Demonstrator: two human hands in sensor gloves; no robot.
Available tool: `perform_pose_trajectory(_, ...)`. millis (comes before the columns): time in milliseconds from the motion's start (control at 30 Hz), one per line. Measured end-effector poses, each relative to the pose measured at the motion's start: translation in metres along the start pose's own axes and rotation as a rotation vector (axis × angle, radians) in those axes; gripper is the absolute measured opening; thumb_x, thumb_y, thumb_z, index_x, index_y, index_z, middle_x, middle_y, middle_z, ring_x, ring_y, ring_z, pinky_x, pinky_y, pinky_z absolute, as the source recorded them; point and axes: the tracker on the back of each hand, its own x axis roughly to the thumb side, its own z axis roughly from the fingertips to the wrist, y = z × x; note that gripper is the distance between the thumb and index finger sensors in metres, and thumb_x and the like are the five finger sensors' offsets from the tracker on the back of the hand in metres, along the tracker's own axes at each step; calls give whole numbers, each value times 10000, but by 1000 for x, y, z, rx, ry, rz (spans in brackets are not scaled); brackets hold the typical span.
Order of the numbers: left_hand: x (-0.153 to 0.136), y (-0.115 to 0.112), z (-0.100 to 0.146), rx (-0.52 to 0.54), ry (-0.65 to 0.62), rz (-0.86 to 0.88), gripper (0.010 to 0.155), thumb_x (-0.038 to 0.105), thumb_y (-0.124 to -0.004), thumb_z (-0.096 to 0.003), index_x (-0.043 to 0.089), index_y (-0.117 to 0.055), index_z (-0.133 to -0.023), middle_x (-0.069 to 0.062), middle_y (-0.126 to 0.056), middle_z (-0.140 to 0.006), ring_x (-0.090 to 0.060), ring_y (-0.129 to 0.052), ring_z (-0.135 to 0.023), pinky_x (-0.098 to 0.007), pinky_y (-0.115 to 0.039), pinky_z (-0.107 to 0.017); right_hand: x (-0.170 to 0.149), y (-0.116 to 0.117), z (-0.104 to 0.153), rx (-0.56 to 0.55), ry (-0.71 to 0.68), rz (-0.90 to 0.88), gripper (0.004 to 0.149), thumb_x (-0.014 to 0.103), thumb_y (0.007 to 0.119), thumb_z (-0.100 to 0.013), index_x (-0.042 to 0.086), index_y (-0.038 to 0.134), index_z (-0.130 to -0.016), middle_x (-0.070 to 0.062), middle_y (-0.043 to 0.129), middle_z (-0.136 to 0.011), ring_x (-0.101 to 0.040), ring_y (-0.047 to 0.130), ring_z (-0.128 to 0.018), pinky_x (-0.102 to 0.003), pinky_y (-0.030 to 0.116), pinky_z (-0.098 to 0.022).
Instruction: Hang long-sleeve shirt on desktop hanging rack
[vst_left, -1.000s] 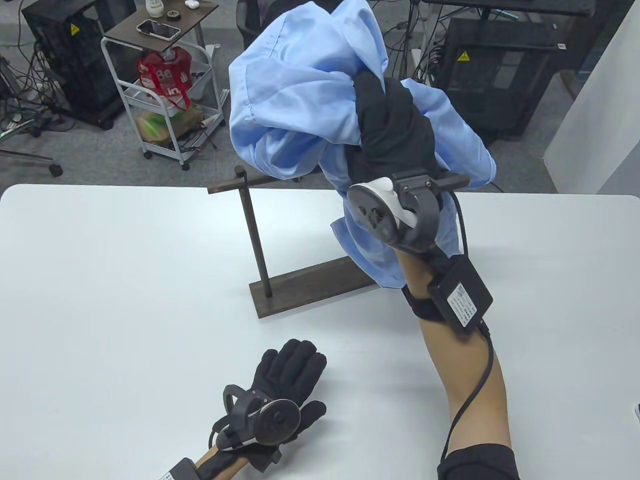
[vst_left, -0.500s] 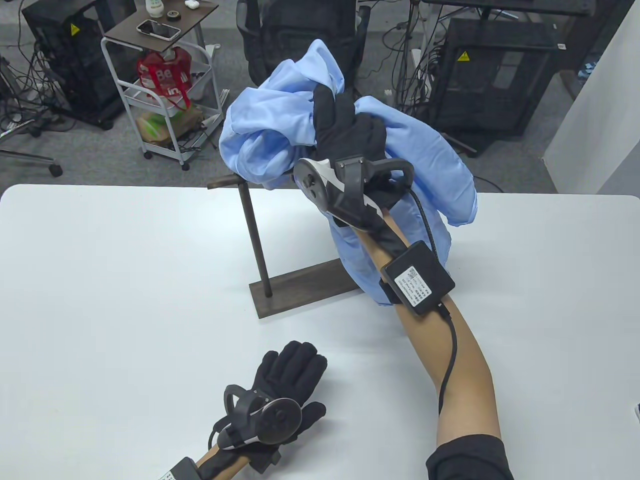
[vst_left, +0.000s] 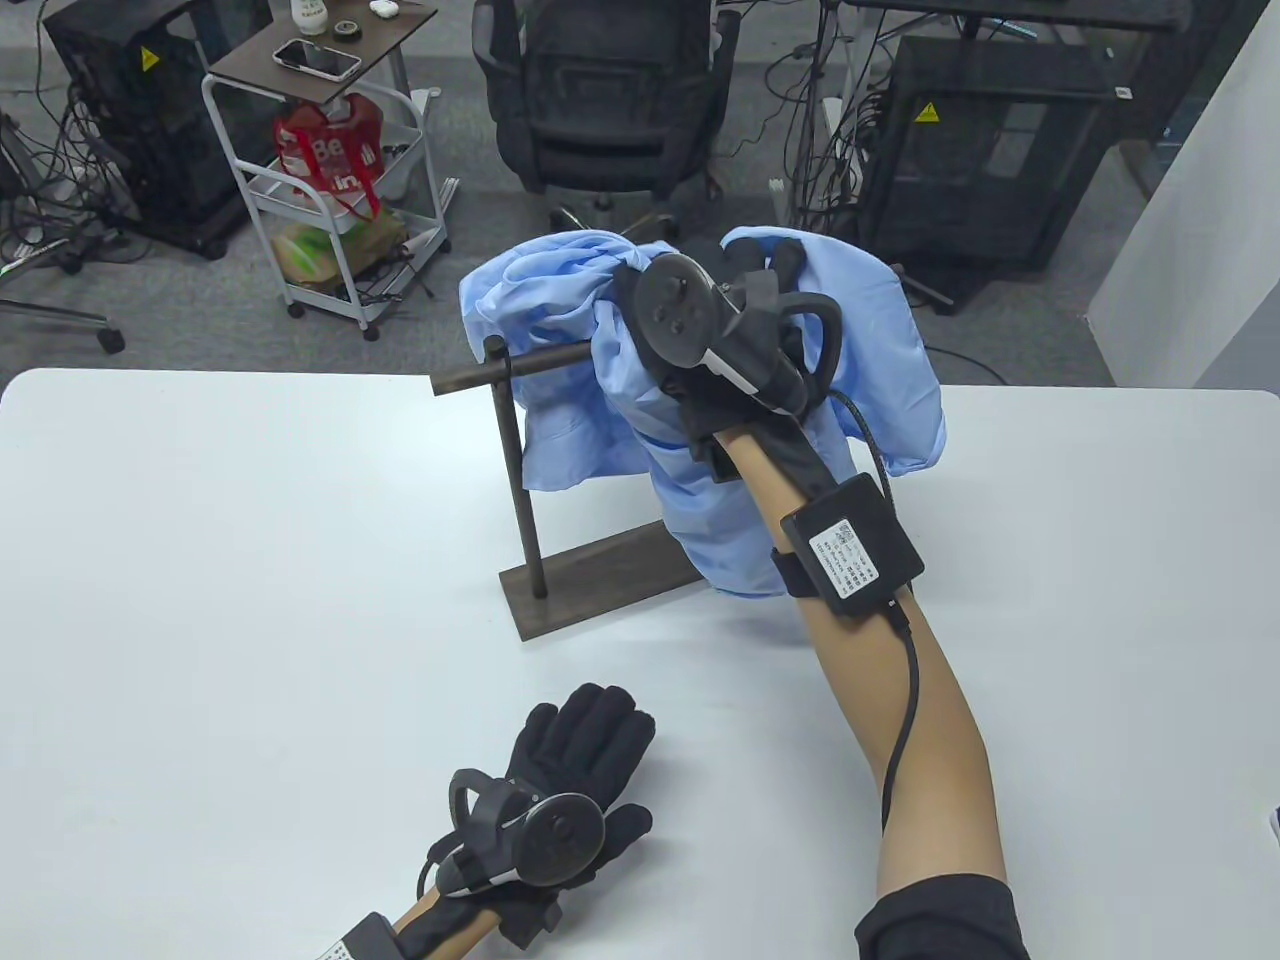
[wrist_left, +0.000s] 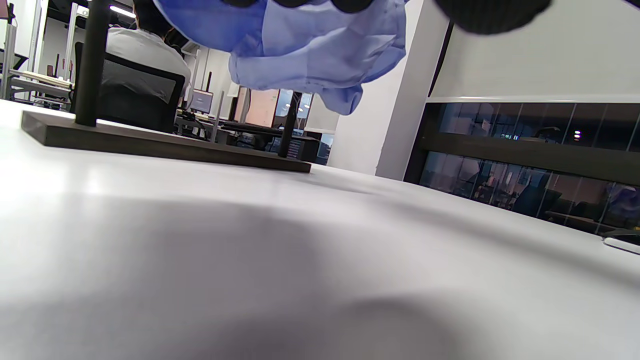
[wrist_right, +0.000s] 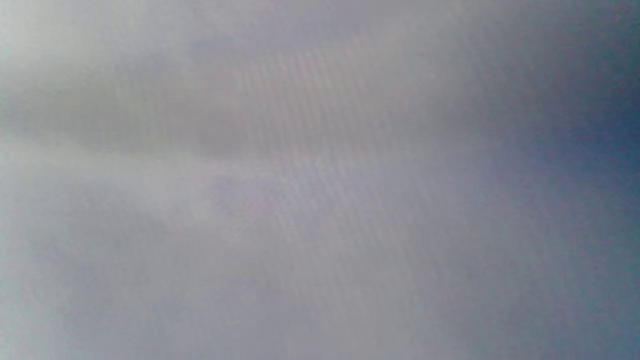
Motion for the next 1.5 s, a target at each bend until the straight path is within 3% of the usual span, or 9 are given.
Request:
perform_pose_trajectory(100,0,0,0,-5,2,8,825,596,-664,-410,277,-353,-1105,-20,-320,-1188,-303,-366,-1142,-651,-446,-796,0,-3,6,-166,20,-29,612,535,710,-550,177,625,-1039,-193,827,-979,-460,862,-824,-716,552,-674)
perform_pose_trajectory(167,0,-1,0,-7,2,8,824,595,-664,-411,276,-355,-1105,-21,-322,-1188,-302,-369,-1141,-649,-445,-797,3,-3,8,-201,-10,-43,463,464,755,-548,235,745,-949,-169,843,-971,-466,869,-823,-725,565,-666)
perform_pose_trajectory(233,0,-1,0,-8,0,7,824,594,-666,-410,276,-357,-1105,-21,-325,-1187,-301,-371,-1141,-650,-447,-796,5,-2,8,-153,-18,-9,438,485,692,-562,220,824,-884,-139,874,-958,-465,857,-837,-726,544,-679)
perform_pose_trajectory(400,0,-1,-1,-9,0,8,822,593,-666,-410,276,-361,-1104,-22,-327,-1188,-302,-372,-1141,-650,-446,-796,3,-1,4,13,-62,-21,660,564,488,-565,133,863,-895,-189,890,-957,-512,805,-857,-755,482,-684)
perform_pose_trajectory(600,0,-2,-1,-13,4,11,820,594,-665,-410,277,-364,-1104,-21,-332,-1187,-300,-377,-1141,-650,-449,-795,-3,-12,13,-82,-107,-28,713,626,542,-534,157,715,-1043,-212,781,-1053,-509,798,-871,-735,547,-665)
perform_pose_trajectory(867,0,-3,-2,-21,5,9,817,592,-666,-410,277,-369,-1103,-19,-337,-1187,-300,-382,-1139,-650,-450,-795,-15,-51,36,-298,-134,129,677,623,553,-533,182,730,-1014,-177,825,-1003,-425,898,-764,-647,704,-585)
perform_pose_trajectory(1000,0,-3,-2,-16,3,10,816,591,-667,-410,278,-370,-1103,-20,-338,-1187,-299,-382,-1140,-649,-451,-795,-22,-72,56,-336,-147,69,659,610,570,-534,179,741,-1003,-174,835,-991,-424,894,-774,-647,702,-589)
perform_pose_trajectory(1200,0,-4,-2,-3,1,14,818,590,-668,-409,277,-370,-1103,-19,-336,-1187,-301,-379,-1140,-651,-449,-794,-30,-99,102,-250,-206,-1,695,597,608,-537,171,640,-1085,-193,689,-1125,-473,702,-986,-697,584,-683)
perform_pose_trajectory(1500,-2,-3,-1,26,10,20,819,591,-668,-409,277,-366,-1103,-18,-332,-1187,-298,-376,-1141,-651,-448,-795,-39,-96,189,-123,-299,23,787,593,648,-526,162,449,-1154,-208,457,-1230,-515,454,-1103,-729,439,-731)
